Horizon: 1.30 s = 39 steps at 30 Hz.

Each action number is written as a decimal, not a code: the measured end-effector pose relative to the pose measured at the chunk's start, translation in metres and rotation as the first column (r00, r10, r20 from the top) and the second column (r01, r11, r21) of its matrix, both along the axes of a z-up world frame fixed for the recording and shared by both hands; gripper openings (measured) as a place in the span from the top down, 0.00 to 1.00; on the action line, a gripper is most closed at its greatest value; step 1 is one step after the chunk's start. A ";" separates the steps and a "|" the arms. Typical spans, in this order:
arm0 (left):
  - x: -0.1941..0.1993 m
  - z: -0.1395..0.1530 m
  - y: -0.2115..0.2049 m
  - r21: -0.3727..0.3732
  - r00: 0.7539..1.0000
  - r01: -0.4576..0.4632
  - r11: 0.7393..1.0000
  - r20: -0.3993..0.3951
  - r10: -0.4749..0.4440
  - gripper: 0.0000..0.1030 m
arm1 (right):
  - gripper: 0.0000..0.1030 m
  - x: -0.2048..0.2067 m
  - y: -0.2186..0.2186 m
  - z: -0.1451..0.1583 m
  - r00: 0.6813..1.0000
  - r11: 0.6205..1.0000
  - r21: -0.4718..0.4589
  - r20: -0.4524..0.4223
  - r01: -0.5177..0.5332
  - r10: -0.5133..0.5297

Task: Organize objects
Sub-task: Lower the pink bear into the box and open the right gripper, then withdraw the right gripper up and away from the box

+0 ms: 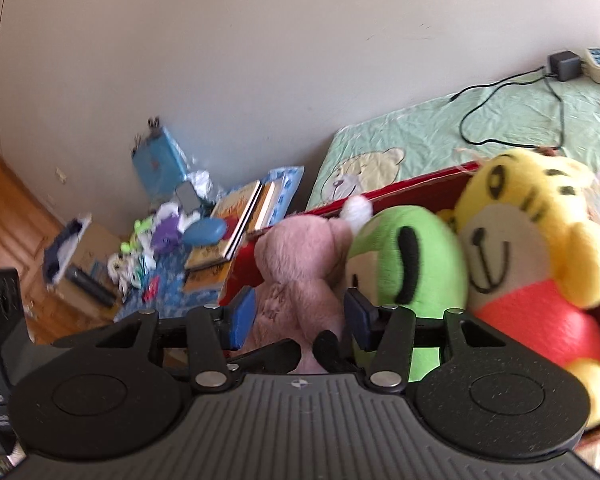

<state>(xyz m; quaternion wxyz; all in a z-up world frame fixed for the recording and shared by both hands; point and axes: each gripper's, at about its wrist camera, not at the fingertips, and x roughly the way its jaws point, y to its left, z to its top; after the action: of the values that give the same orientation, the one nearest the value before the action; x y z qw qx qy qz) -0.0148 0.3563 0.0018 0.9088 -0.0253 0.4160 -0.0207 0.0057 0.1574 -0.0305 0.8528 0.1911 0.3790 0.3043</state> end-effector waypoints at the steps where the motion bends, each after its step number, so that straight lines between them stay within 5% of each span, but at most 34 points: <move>1: -0.001 0.002 -0.003 0.017 1.000 -0.006 1.000 -0.003 0.007 0.04 | 0.49 -0.003 -0.003 0.002 1.000 1.000 -0.007 0.008 0.010 -0.010; 13: -0.020 0.018 -0.038 0.145 0.996 -0.087 0.986 0.009 0.087 0.04 | 0.43 -0.030 -0.030 0.017 0.991 0.987 -0.095 0.060 0.126 -0.120; 25: -0.040 0.024 -0.094 0.214 0.991 -0.125 0.969 -0.012 0.131 0.03 | 0.41 -0.054 -0.067 0.028 0.988 0.974 -0.191 0.118 0.120 -0.098; 39: -0.056 0.004 -0.195 0.183 0.998 0.004 0.983 -0.069 0.009 0.03 | 0.30 -0.077 -0.154 0.019 0.968 0.941 -0.239 0.130 0.240 -0.214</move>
<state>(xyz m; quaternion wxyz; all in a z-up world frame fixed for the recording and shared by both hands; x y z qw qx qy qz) -0.0706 0.1608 0.0059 0.8923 0.0573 0.4474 0.0198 -0.0714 0.0031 -0.0113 0.9178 0.1074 0.3459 0.1625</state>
